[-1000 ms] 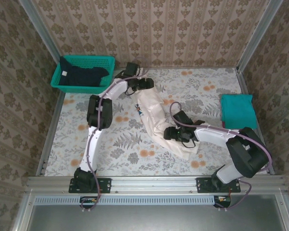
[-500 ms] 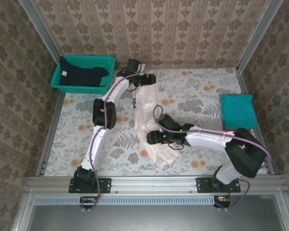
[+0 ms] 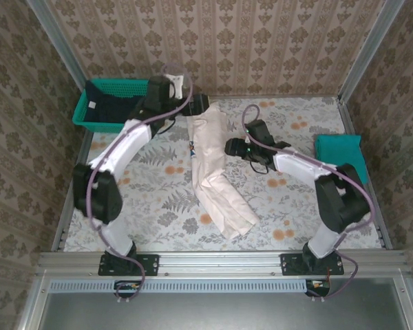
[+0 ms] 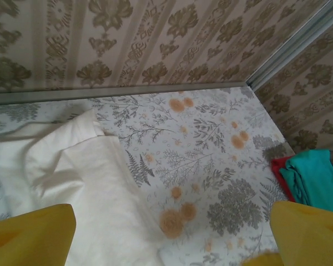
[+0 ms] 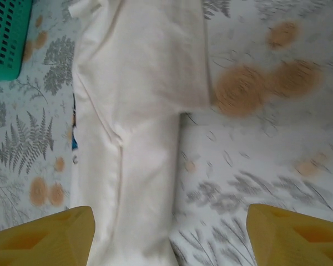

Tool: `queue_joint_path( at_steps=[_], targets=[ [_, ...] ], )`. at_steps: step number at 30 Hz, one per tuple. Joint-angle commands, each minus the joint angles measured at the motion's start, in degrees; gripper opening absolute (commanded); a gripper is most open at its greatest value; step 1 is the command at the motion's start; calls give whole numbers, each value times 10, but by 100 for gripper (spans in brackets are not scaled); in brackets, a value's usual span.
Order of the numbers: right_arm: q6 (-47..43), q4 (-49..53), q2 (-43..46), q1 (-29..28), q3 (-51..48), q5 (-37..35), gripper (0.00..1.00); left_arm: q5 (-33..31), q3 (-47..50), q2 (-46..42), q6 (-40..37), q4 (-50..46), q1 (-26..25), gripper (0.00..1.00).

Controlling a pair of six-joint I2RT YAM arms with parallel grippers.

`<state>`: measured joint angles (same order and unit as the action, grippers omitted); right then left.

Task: Fold and stack the t-shirts

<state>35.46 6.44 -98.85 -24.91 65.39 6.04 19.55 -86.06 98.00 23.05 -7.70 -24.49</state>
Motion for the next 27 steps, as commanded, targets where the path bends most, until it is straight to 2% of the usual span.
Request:
queue_joint_path(
  at_steps=[1, 4, 7, 12, 16, 21, 23, 27],
  targets=[
    [-13, 27, -81, -4, 85, 59, 73, -67, 144, -58, 2, 75, -37, 92],
    [-17, 57, -155, -15, 172, 80, 73, -104, 274, -139, 3, 125, -85, 91],
    [-22, 78, -212, -26, 238, 85, 73, -112, 365, -184, 8, 170, -145, 89],
    [-28, 123, -304, -21, 334, 93, 73, -111, 437, -180, -41, 219, -245, 88],
    [-36, 143, -346, -13, 377, 86, 73, -59, 427, -99, -99, 239, -279, 88],
    [-42, 156, -369, 0, 400, 89, 73, 88, 375, 25, -104, 260, -281, 89],
    [-51, 169, -377, 5, 411, 85, 73, 133, 368, 55, -102, 261, -282, 89],
    [-60, 183, -391, 19, 431, 82, 73, 166, 371, 67, -128, 204, -278, 89]
  ],
)
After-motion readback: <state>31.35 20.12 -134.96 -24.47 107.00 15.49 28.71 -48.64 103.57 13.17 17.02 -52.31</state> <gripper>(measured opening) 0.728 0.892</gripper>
